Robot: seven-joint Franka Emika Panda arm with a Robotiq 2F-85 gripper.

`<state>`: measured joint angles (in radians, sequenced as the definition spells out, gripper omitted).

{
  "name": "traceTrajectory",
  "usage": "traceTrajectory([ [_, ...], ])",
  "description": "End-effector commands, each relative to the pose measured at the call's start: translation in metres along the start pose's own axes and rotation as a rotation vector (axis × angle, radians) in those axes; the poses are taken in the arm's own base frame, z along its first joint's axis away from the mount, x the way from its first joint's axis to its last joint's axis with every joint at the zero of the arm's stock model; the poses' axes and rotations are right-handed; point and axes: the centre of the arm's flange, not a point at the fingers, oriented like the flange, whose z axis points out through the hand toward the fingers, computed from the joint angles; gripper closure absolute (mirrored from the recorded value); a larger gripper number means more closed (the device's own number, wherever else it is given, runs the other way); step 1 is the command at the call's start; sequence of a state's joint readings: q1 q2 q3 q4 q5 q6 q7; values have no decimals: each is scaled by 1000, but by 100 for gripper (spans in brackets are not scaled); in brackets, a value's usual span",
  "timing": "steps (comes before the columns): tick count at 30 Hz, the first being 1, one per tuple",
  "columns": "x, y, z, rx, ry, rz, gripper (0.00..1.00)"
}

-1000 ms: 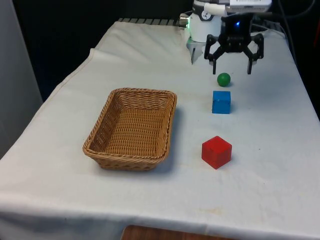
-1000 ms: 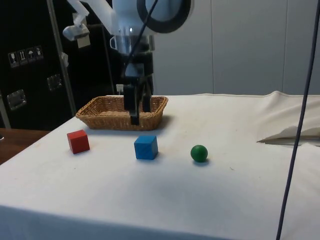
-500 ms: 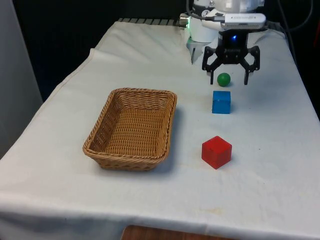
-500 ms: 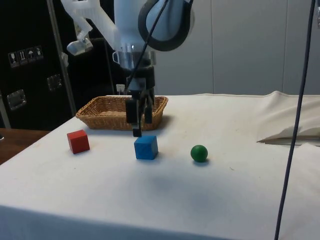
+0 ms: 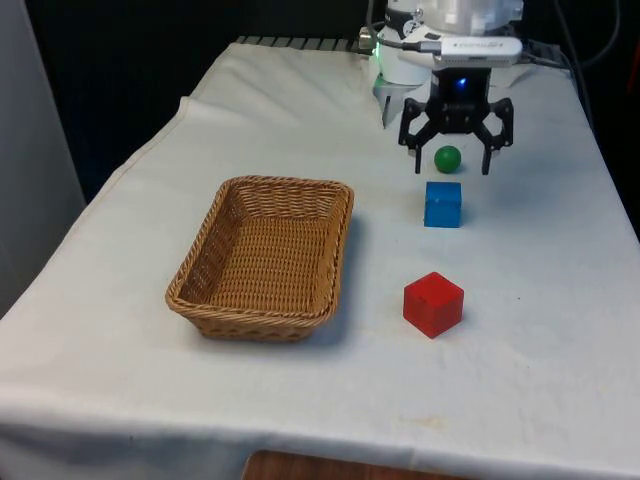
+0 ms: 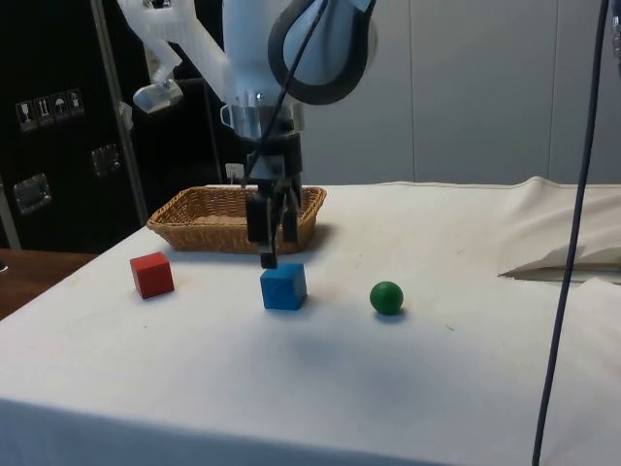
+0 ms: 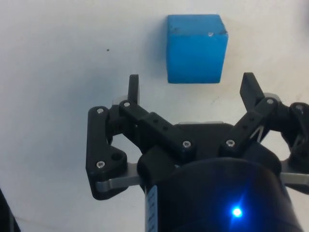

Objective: Place all non-red objects into the basket.

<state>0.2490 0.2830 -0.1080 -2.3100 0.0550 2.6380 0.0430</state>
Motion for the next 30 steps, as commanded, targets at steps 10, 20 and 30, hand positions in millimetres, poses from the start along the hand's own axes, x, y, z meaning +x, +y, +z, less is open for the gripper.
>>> traceTrajectory([
  [10, 3, 10, 18, 0, -5, 5, 0],
  [20, 3, 11, 29, -2, -16, 12, 0],
  [30, 4, 9, 41, 16, -27, 28, 0],
])
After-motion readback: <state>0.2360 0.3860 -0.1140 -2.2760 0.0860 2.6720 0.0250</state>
